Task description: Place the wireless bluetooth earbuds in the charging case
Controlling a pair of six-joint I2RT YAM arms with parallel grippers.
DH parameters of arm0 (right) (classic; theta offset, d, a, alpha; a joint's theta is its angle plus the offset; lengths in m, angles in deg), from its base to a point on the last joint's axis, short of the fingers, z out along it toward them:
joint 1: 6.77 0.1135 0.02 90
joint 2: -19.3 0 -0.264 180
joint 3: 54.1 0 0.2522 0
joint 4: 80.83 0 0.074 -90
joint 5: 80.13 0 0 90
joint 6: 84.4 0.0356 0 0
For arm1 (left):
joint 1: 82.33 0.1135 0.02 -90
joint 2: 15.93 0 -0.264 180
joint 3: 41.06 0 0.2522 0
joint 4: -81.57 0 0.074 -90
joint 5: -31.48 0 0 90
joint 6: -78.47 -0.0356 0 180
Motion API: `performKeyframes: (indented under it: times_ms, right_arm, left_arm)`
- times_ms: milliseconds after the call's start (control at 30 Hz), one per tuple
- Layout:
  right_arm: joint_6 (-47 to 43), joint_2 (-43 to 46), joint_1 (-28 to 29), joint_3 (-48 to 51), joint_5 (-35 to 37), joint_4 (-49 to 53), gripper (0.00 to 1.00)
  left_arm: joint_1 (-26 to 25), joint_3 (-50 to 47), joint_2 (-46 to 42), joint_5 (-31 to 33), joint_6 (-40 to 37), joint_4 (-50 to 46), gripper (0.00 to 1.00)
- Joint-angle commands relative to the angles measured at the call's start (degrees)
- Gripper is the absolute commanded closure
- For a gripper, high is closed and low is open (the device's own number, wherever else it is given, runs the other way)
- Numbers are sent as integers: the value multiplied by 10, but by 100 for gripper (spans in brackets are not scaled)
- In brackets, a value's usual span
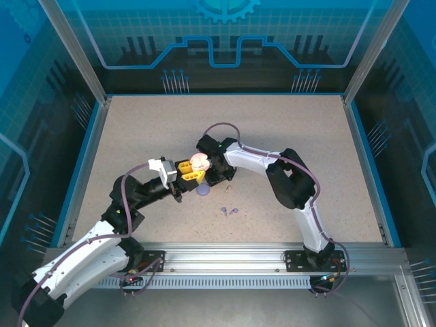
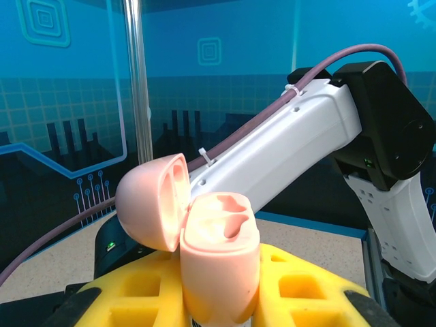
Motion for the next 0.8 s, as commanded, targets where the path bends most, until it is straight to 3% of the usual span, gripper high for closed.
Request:
performKeyframes:
  times_ms: [0, 433, 767]
  right_arm:
    - [-13, -23, 11, -21, 16, 34, 62]
    - [-23, -33, 18, -28, 28, 58, 72]
    - [-23, 78, 7, 26, 33, 8, 74]
  left_arm:
    - [-3, -5, -6, 12, -14, 2, 94]
    - [-4, -6, -7, 16, -16, -3, 94]
    - [-4, -7, -5, 19, -13, -5, 94]
